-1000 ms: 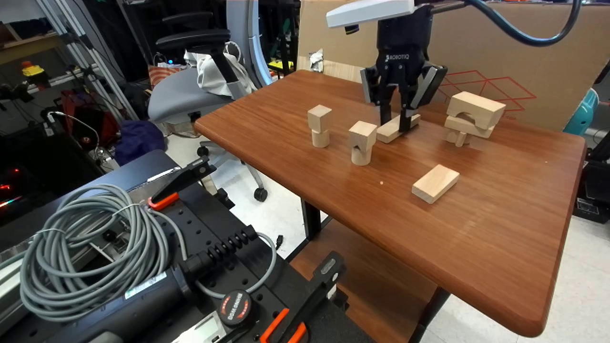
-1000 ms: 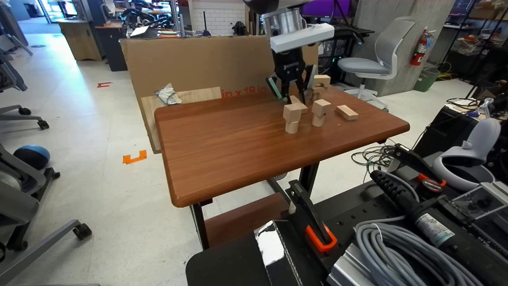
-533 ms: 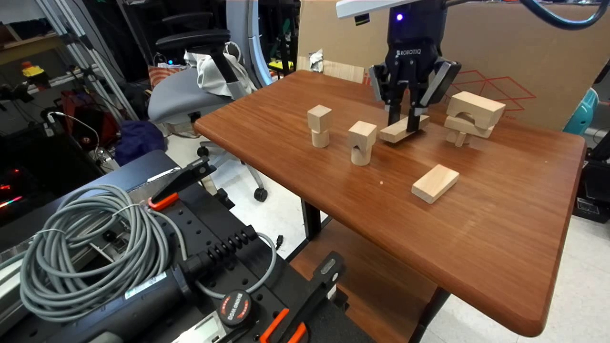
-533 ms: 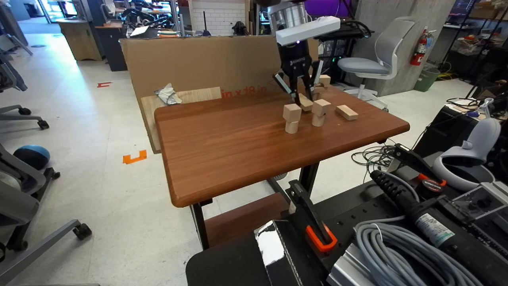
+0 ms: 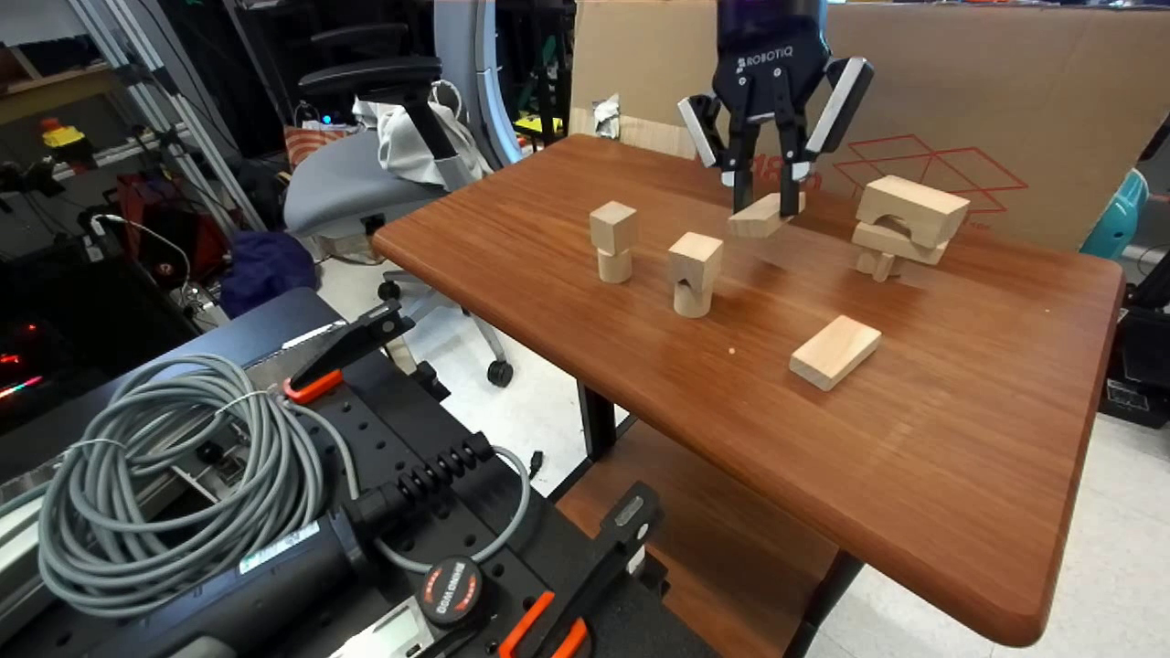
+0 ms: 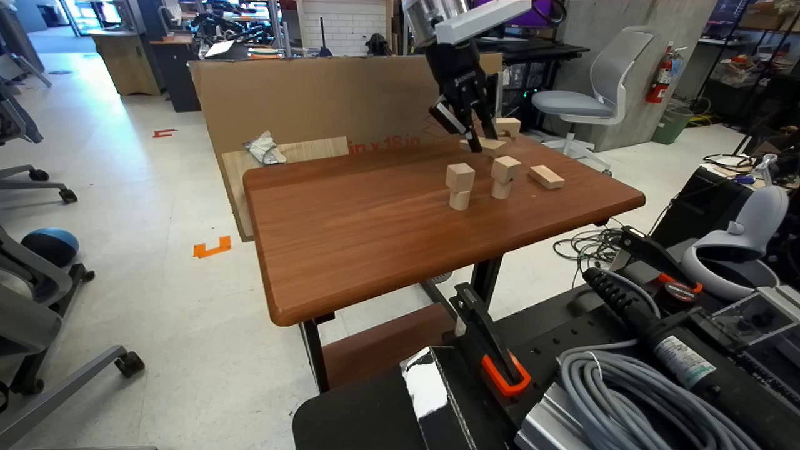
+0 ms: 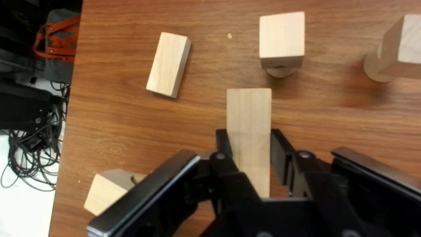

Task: Put a rectangular block on top of the cubes

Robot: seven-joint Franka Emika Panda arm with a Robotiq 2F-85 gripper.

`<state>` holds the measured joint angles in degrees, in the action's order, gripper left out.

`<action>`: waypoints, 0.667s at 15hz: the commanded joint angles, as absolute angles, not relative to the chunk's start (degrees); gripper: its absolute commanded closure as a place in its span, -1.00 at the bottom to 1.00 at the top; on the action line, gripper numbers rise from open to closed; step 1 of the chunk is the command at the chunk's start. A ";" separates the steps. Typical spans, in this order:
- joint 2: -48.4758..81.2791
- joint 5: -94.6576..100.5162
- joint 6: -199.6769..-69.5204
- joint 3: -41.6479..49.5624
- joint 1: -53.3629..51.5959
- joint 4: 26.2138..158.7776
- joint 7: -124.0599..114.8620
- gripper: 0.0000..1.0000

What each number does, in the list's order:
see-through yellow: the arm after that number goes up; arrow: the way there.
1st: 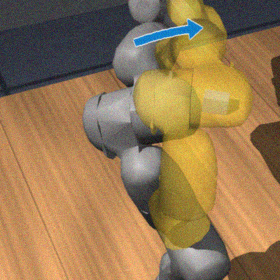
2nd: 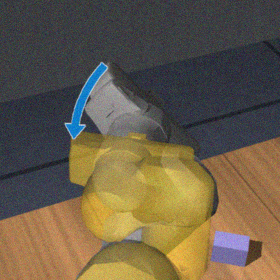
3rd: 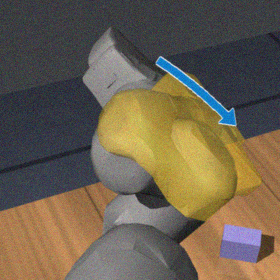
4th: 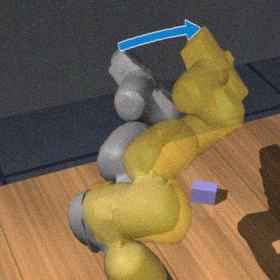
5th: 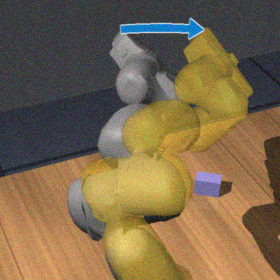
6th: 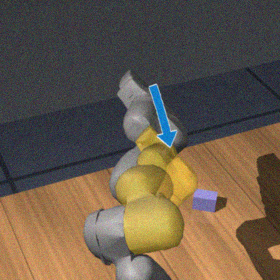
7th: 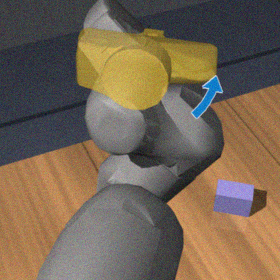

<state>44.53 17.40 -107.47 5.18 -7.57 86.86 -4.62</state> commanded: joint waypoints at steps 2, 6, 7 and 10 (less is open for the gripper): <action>40.52 26.61 -105.54 4.76 -10.00 89.07 1.87 0.82; 35.02 31.89 -109.54 2.88 -8.95 95.53 10.77 0.82; 33.30 32.80 -110.70 2.42 -8.34 97.53 13.28 0.82; 27.72 34.61 -116.38 1.26 -5.62 104.33 21.03 0.82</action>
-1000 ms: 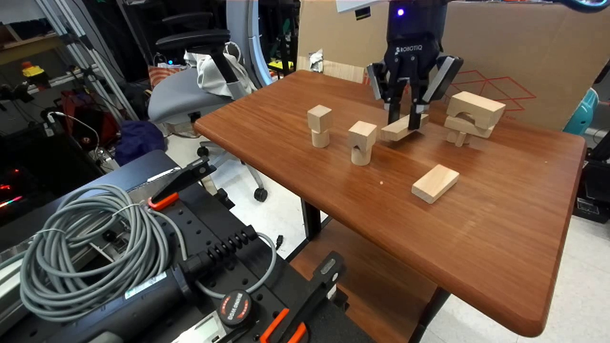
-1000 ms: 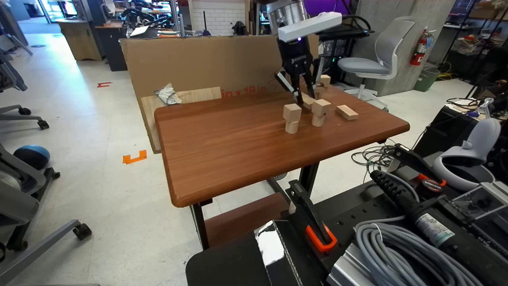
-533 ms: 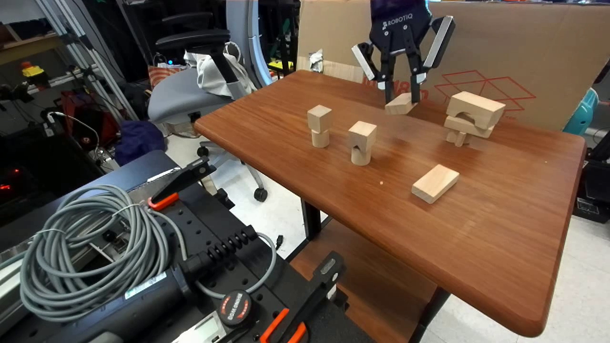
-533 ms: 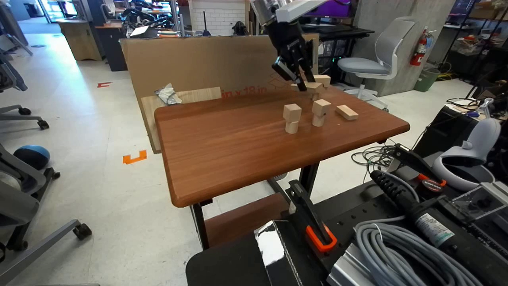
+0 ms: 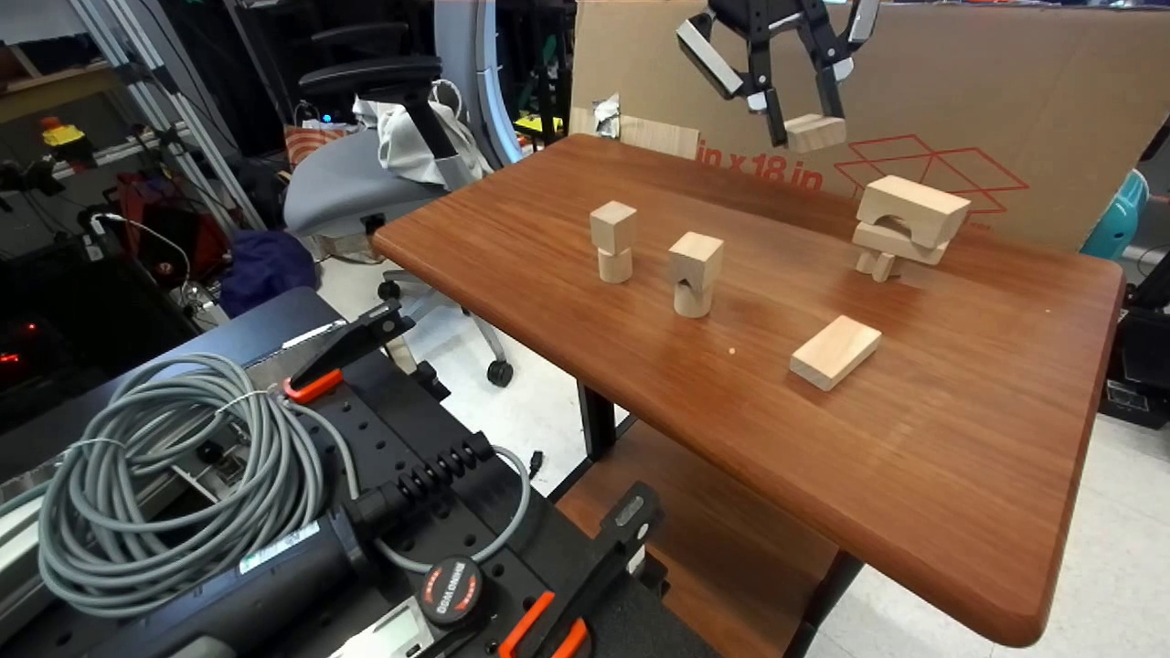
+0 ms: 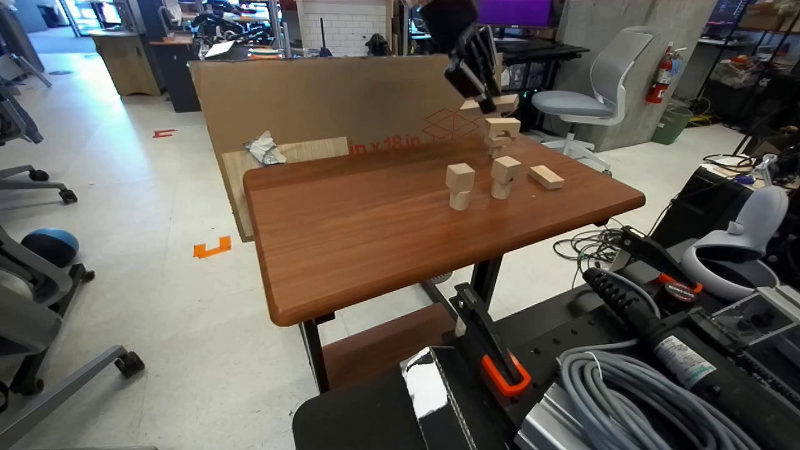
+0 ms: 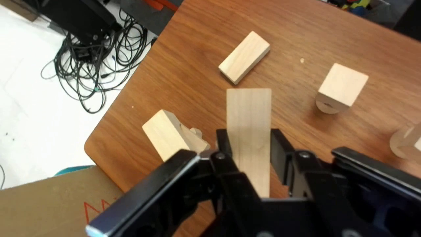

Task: Put a rectangular block on top of the cubes

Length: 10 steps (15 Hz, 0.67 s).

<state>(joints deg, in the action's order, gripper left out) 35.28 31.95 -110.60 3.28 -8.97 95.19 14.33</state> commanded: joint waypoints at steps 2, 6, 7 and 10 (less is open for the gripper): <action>24.21 35.00 -121.02 0.62 -3.40 108.74 26.32 0.82; 20.45 34.70 -127.91 -0.57 -0.08 114.91 37.67 0.82; 19.92 35.35 -128.96 -0.54 -0.09 116.29 39.34 0.82; 18.45 39.13 -132.72 -0.31 -0.94 120.84 40.71 0.82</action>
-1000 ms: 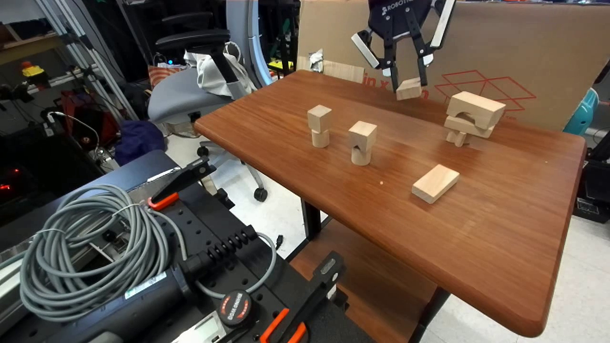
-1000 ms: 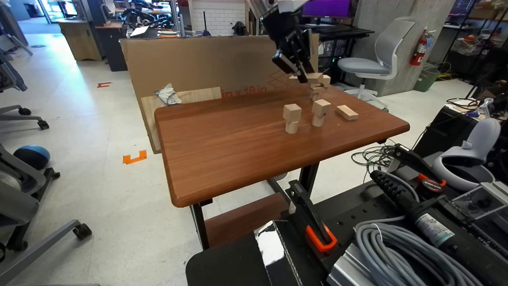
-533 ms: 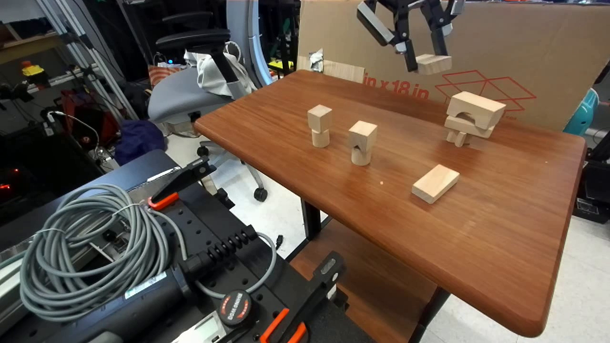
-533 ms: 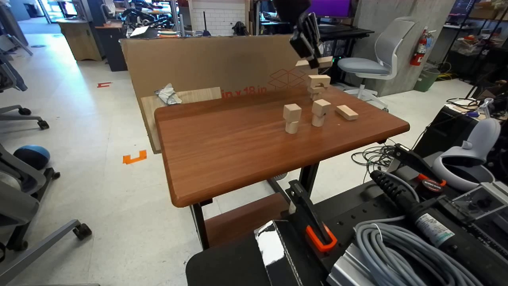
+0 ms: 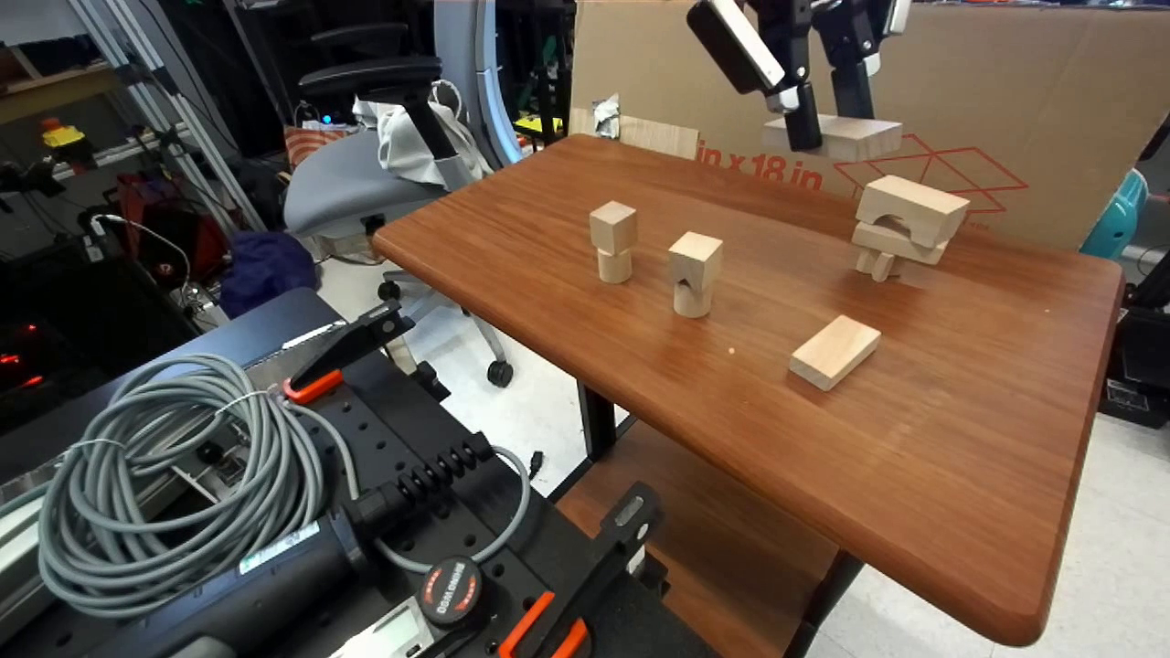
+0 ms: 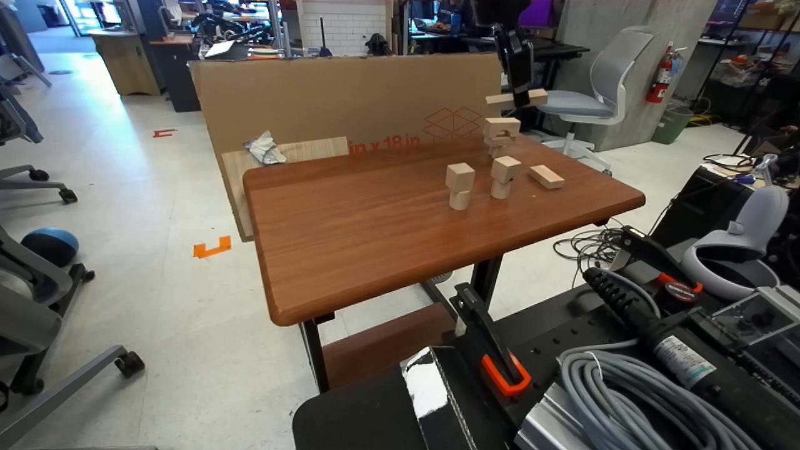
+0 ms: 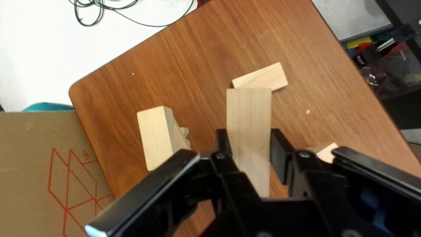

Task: Put a rectangular block on top of the cubes

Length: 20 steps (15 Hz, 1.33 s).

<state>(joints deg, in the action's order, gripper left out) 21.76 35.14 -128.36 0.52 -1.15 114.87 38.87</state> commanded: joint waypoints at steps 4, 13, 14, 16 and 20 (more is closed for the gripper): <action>17.21 39.90 -136.07 -1.95 -0.06 124.87 45.39 0.82; 14.95 27.67 -134.47 -3.43 1.07 127.61 60.29 0.82; 14.78 26.83 -134.25 -3.36 0.90 127.90 61.22 0.82; 14.72 26.08 -133.96 -3.32 0.54 128.34 62.50 0.82; 14.82 25.45 -133.95 -3.51 0.41 128.89 64.23 0.82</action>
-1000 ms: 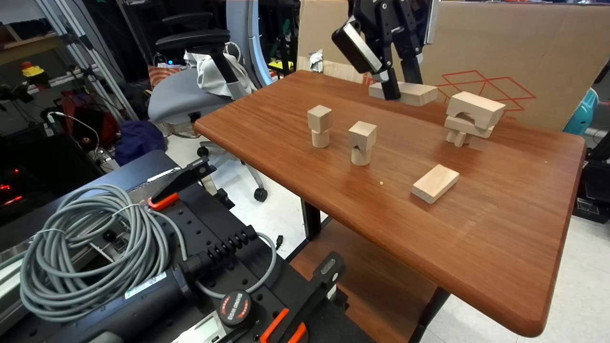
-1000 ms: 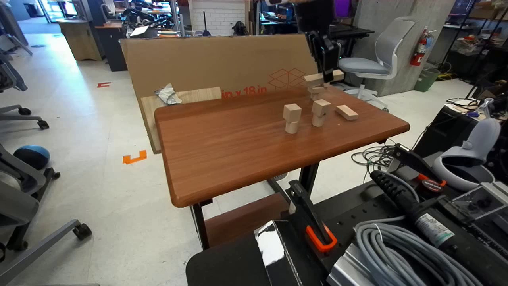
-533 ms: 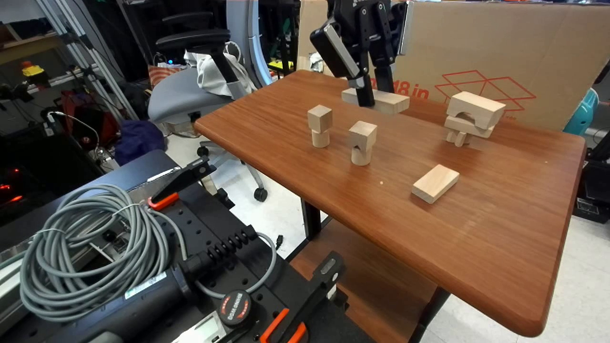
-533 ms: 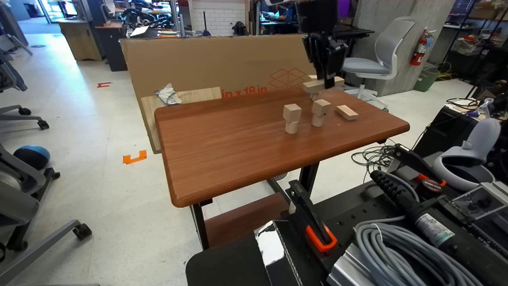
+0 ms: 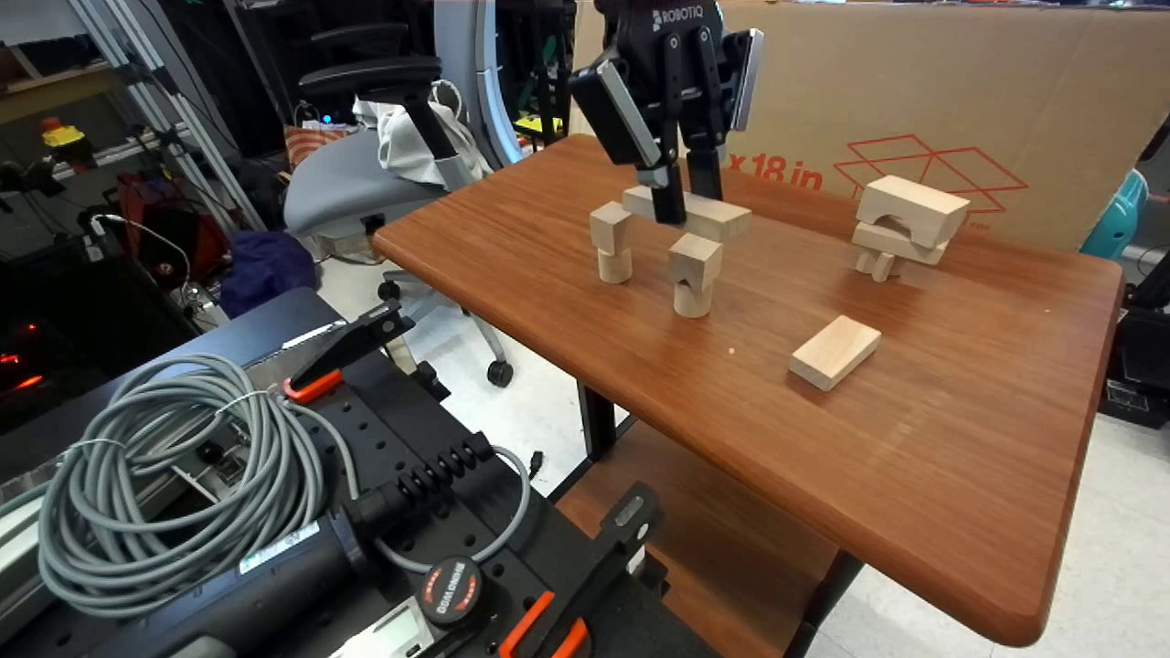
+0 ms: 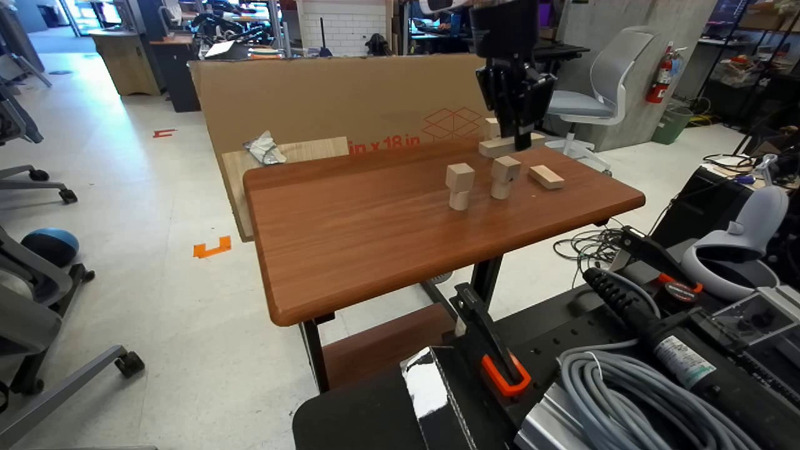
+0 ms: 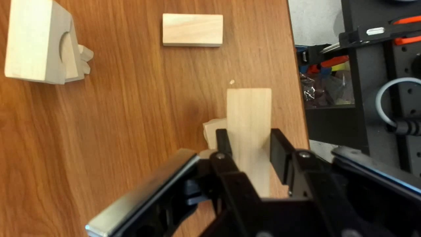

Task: Put a rectangular block on top of the cubes

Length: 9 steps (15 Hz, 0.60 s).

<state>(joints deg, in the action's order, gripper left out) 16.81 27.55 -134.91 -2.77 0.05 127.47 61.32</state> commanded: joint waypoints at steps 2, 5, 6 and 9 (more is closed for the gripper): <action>14.59 25.11 -134.26 -3.67 0.40 129.19 64.43 0.82; 14.65 23.29 -134.46 -4.17 0.58 129.33 65.62 0.82; 14.79 22.73 -134.43 -4.27 0.48 129.25 65.70 0.82; 15.05 22.80 -134.68 -4.29 0.12 129.13 65.61 0.82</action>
<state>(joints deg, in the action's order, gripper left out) 16.80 24.36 -134.91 -3.80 0.02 127.97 63.97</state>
